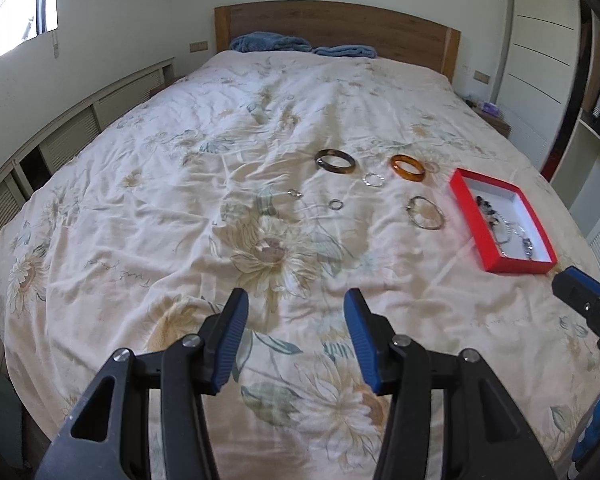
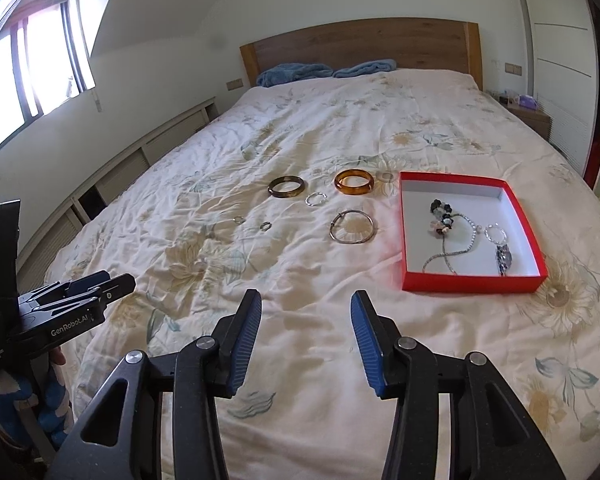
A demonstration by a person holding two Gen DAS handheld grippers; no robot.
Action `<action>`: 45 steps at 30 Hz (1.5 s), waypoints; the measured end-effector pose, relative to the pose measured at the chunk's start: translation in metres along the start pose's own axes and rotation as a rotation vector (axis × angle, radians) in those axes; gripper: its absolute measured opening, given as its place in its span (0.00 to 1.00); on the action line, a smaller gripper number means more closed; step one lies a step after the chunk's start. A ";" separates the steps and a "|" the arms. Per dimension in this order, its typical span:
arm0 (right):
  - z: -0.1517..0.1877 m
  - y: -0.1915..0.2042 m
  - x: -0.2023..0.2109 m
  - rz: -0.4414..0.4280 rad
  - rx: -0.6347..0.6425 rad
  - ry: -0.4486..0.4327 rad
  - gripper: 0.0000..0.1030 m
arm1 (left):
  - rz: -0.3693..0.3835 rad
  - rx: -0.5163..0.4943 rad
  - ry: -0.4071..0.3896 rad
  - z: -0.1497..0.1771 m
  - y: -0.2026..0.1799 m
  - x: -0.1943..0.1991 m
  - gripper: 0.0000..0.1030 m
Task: Organize jewelry
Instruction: 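Move both tools toward the silver rings near the bangles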
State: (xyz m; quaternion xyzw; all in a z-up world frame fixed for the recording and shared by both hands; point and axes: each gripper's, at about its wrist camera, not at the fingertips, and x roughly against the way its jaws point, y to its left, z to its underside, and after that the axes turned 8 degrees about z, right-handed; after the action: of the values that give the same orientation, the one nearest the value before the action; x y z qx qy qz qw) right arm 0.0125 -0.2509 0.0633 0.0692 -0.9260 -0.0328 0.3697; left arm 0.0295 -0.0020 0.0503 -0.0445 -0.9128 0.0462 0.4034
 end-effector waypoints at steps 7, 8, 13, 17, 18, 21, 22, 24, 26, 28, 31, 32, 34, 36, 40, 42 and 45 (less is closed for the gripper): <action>-0.016 0.002 -0.035 -0.017 0.023 0.024 0.42 | 0.009 0.039 0.022 -0.015 0.016 -0.030 0.46; -0.018 0.003 -0.042 -0.018 0.027 0.029 0.41 | 0.010 0.038 0.027 -0.018 0.017 -0.035 0.46; -0.028 0.003 -0.074 -0.016 0.032 0.067 0.39 | 0.008 0.055 0.070 -0.029 0.025 -0.070 0.46; -0.037 0.001 -0.100 -0.013 0.032 0.092 0.37 | 0.053 0.060 0.093 -0.039 0.027 -0.096 0.46; -0.040 0.001 -0.107 -0.013 0.033 0.099 0.36 | 0.066 0.057 0.095 -0.041 0.026 -0.102 0.45; -0.048 0.002 -0.129 -0.013 0.038 0.117 0.33 | 0.111 0.045 0.104 -0.052 0.022 -0.123 0.45; -0.051 0.003 -0.137 -0.013 0.041 0.123 0.33 | 0.121 0.039 0.108 -0.057 0.020 -0.131 0.44; -0.056 0.003 -0.151 -0.015 0.043 0.133 0.32 | 0.137 0.032 0.113 -0.065 0.018 -0.146 0.42; -0.060 0.005 -0.165 -0.017 0.048 0.144 0.30 | 0.154 0.023 0.118 -0.074 0.016 -0.163 0.39; -0.064 0.006 -0.179 -0.019 0.053 0.153 0.29 | 0.172 0.022 0.127 -0.081 0.015 -0.178 0.38; -0.068 0.005 -0.199 -0.015 0.051 0.171 0.28 | 0.197 0.020 0.137 -0.089 0.014 -0.198 0.38; -0.069 0.004 -0.204 -0.013 0.050 0.176 0.27 | 0.204 0.016 0.139 -0.090 0.013 -0.204 0.37; -0.070 0.004 -0.215 -0.010 0.051 0.187 0.27 | 0.224 0.011 0.147 -0.094 0.010 -0.215 0.37; -0.071 0.003 -0.225 -0.009 0.052 0.199 0.27 | 0.233 0.005 0.152 -0.097 0.007 -0.225 0.37; -0.072 0.002 -0.240 -0.007 0.051 0.219 0.27 | 0.237 -0.002 0.169 -0.098 0.003 -0.247 0.37; -0.072 0.002 -0.247 -0.008 0.052 0.228 0.26 | 0.235 0.003 0.177 -0.098 0.004 -0.255 0.35; -0.072 0.002 -0.257 -0.007 0.056 0.242 0.24 | 0.242 0.007 0.183 -0.098 0.006 -0.263 0.28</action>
State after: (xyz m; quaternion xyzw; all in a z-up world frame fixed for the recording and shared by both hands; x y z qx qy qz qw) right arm 0.2458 -0.2100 -0.0588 0.0862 -0.8750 0.0004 0.4765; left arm 0.2788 -0.0229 -0.0776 -0.1565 -0.8601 0.0935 0.4764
